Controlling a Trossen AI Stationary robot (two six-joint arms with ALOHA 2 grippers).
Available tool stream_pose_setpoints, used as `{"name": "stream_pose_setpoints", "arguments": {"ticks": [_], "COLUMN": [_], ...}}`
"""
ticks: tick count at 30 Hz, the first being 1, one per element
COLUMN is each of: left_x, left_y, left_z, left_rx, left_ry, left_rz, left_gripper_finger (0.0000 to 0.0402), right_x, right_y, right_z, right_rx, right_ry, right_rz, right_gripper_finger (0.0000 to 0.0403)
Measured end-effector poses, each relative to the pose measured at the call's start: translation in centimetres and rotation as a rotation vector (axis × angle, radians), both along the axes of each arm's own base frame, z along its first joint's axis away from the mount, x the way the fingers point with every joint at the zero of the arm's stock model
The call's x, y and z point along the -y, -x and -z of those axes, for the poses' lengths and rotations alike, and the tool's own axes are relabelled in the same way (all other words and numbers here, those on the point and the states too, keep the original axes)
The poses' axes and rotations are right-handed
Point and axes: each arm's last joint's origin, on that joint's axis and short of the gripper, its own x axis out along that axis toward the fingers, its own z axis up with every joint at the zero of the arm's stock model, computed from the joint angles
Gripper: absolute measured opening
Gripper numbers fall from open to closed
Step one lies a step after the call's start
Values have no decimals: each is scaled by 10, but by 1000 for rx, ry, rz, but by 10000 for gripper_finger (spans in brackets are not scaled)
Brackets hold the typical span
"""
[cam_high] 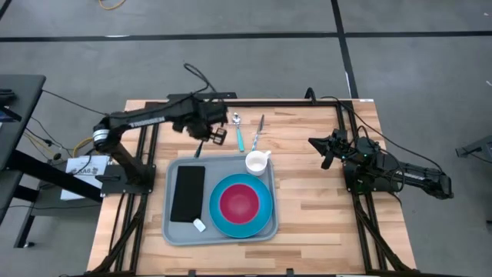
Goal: Set up tray
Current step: Put the blue fork on the black napkin
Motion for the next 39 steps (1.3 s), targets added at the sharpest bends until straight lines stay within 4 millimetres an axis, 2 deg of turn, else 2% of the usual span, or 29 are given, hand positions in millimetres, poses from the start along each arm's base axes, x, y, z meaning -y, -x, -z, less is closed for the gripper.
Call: {"name": "stream_pose_setpoints", "arguments": {"ticks": [6,10,14,20,32,39], "left_x": [59,88,108,126,142,144], "left_y": [25,43,52,68,81,89], "left_z": [15,43,73,104,141,154], "left_rx": [39,80,90,-29,-30,-63], "left_ry": [33,96,142,188,219,217], "left_rz": [-139,-235,-281,-253,-269,-274], "left_gripper_finger": [0,0,0,0,0,0], "right_x": [0,0,0,0,0,0], "right_y": [0,0,0,0,0,0], "right_z": [0,0,0,0,0,0], "right_rx": [0,1,0,-2,-3,-4], "right_ry": [0,0,0,-1,-1,-1], "right_rz": [0,0,0,0,0,-1], "right_gripper_finger": [5,5,5,5,5,5]}}
